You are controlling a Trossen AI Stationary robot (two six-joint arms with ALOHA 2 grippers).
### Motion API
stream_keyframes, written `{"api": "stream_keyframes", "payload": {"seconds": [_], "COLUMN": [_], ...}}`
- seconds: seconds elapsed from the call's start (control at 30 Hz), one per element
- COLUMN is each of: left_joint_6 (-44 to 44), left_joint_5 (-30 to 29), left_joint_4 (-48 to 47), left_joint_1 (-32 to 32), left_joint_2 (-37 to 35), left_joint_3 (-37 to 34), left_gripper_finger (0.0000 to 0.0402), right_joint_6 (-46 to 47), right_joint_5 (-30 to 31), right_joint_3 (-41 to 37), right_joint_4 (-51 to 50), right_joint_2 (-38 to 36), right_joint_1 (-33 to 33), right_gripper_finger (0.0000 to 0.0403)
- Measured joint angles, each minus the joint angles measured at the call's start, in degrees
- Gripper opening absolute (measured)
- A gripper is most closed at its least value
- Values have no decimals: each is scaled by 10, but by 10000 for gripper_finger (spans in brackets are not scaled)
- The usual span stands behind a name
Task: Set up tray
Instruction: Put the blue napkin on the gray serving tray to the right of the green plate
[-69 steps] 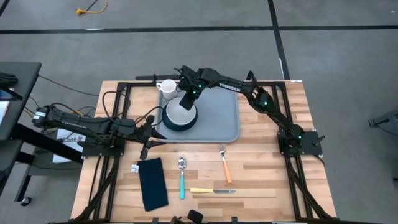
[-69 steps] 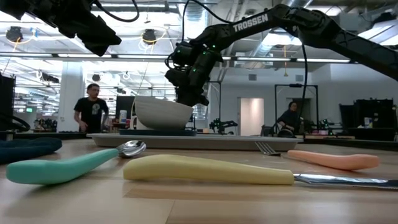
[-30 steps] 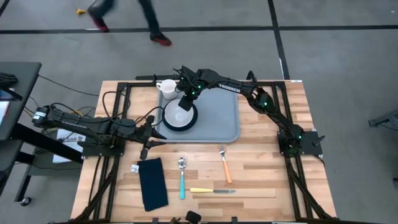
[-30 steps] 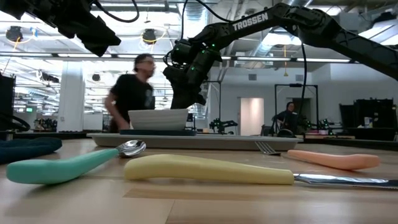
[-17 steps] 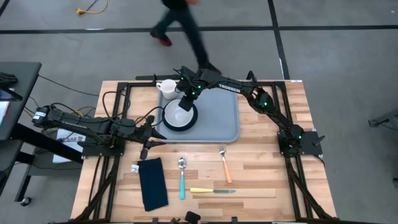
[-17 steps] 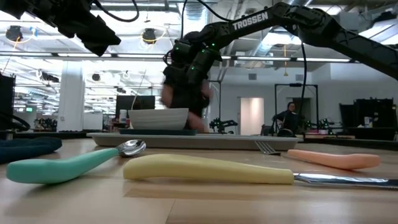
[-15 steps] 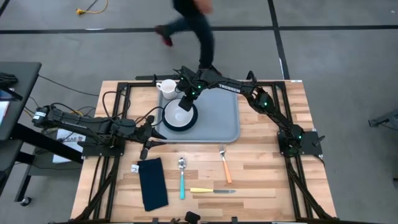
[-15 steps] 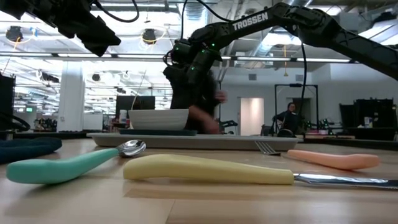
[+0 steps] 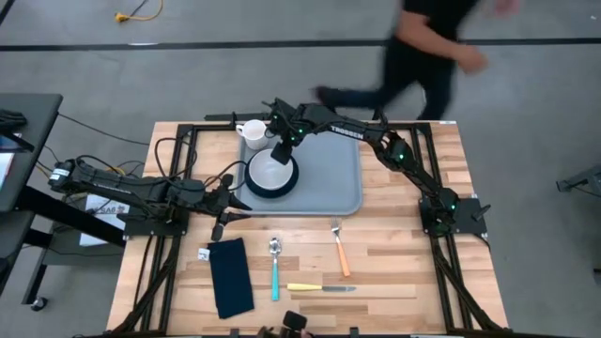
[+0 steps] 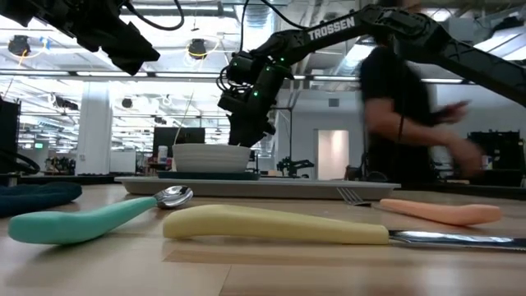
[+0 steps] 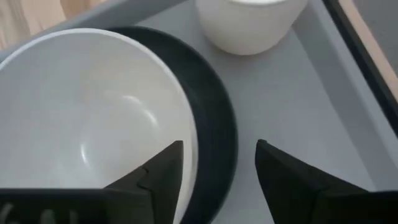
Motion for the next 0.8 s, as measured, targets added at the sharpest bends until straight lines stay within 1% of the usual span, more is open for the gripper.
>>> {"api": "stream_keyframes", "payload": {"seconds": [0.13,0.3,0.43,0.57,0.7,0.8], "left_joint_6": [0,0,-5,-11,-15,-27], "left_joint_5": [0,-5,-23,-30,-30,-30], "left_joint_4": [-1,-5,-18,-22,-24,-25], "left_joint_1": [0,0,0,0,0,0], "left_joint_2": [0,0,0,0,0,0], "left_joint_3": [0,0,0,0,0,0], "left_gripper_finger": [87,87,87,87,87,87], "right_joint_6": [0,-3,-17,-28,-34,-34], "right_joint_5": [1,1,1,2,3,3], "right_joint_3": [0,0,0,-1,-27,-80], "right_joint_4": [-16,-46,-101,-192,-272,-274], "right_joint_2": [-14,-56,-95,-129,-158,-189], "right_joint_1": [-5,-13,-11,-10,-6,3], "right_gripper_finger": [198,184,169,158,150,147]}}
